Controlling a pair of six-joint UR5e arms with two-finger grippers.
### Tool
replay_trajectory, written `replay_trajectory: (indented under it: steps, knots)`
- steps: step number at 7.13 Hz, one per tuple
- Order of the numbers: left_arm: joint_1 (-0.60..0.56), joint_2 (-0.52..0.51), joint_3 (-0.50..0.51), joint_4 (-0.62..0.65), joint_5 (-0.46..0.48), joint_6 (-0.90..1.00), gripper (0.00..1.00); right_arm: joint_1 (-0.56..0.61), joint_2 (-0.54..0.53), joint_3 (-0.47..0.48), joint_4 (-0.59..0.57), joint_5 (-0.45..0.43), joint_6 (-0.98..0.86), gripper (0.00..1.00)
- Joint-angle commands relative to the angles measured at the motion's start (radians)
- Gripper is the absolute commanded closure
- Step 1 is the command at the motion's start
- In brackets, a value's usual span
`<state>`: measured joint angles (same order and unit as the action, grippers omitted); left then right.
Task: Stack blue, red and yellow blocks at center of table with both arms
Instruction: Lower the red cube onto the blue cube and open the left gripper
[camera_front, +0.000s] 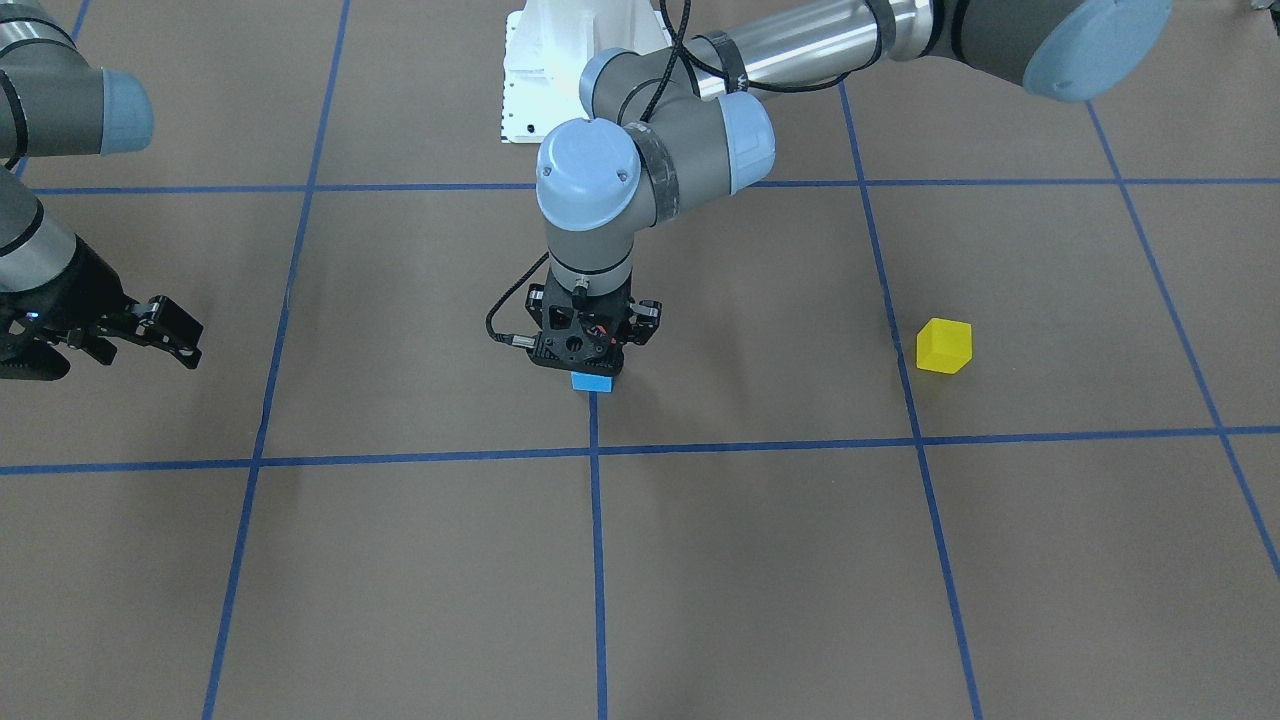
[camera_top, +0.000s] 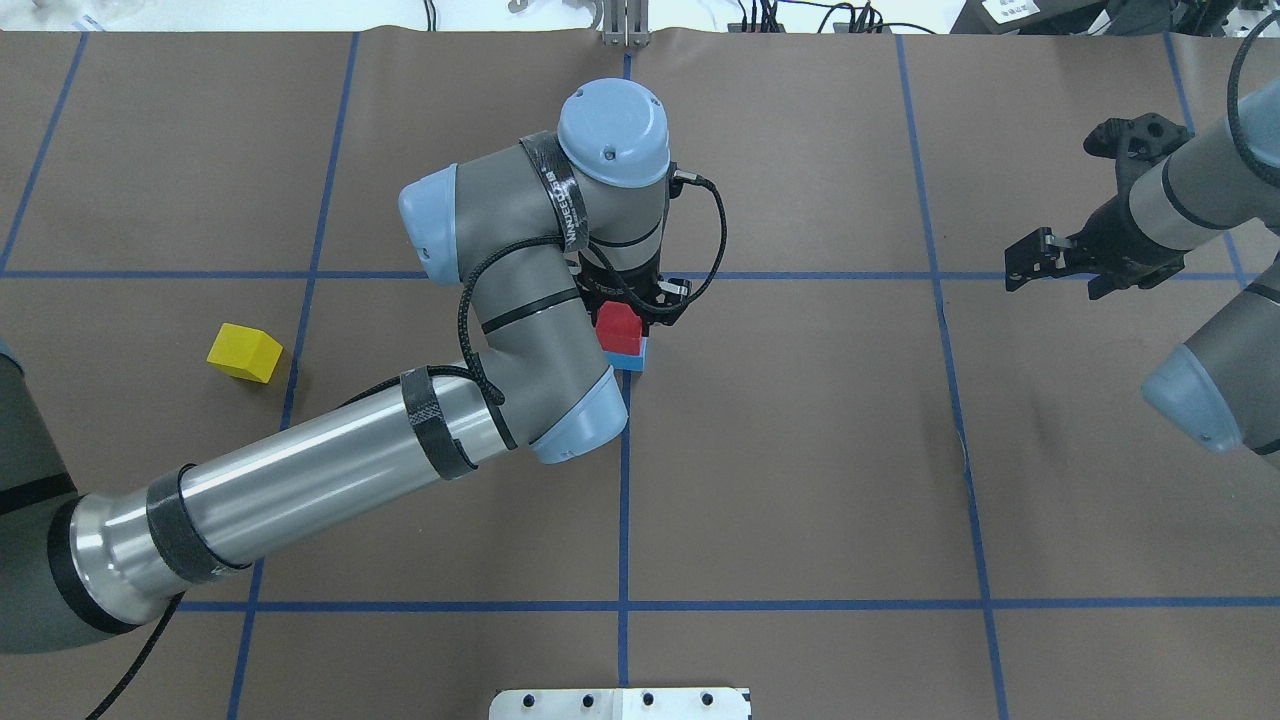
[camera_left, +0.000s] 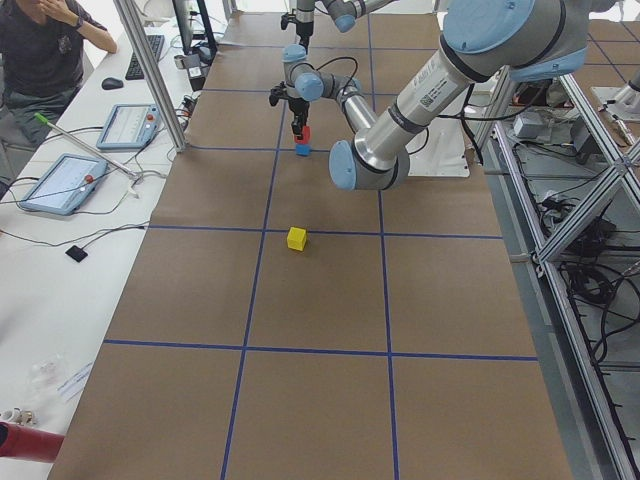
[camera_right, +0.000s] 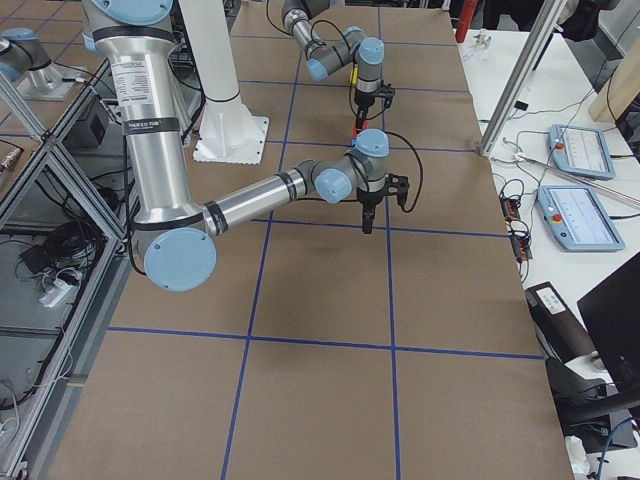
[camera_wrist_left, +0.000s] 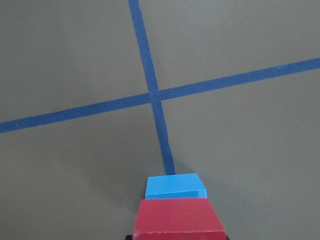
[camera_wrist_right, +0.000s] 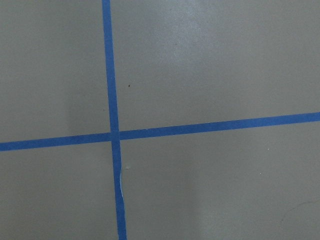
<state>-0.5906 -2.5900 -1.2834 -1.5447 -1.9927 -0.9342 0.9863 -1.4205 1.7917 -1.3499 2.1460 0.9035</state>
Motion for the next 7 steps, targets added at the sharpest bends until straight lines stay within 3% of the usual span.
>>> replay_trajectory:
  steps: [1,7]
  knots:
    - [0.000,-0.001,0.003,-0.002,0.012,-0.003,1.00,0.000,0.000,0.001,0.000,0.000,0.000,0.00]
    - [0.000,-0.005,0.012,-0.002,0.015,-0.029,1.00,0.000,0.000,-0.002,0.000,0.000,0.000,0.00]
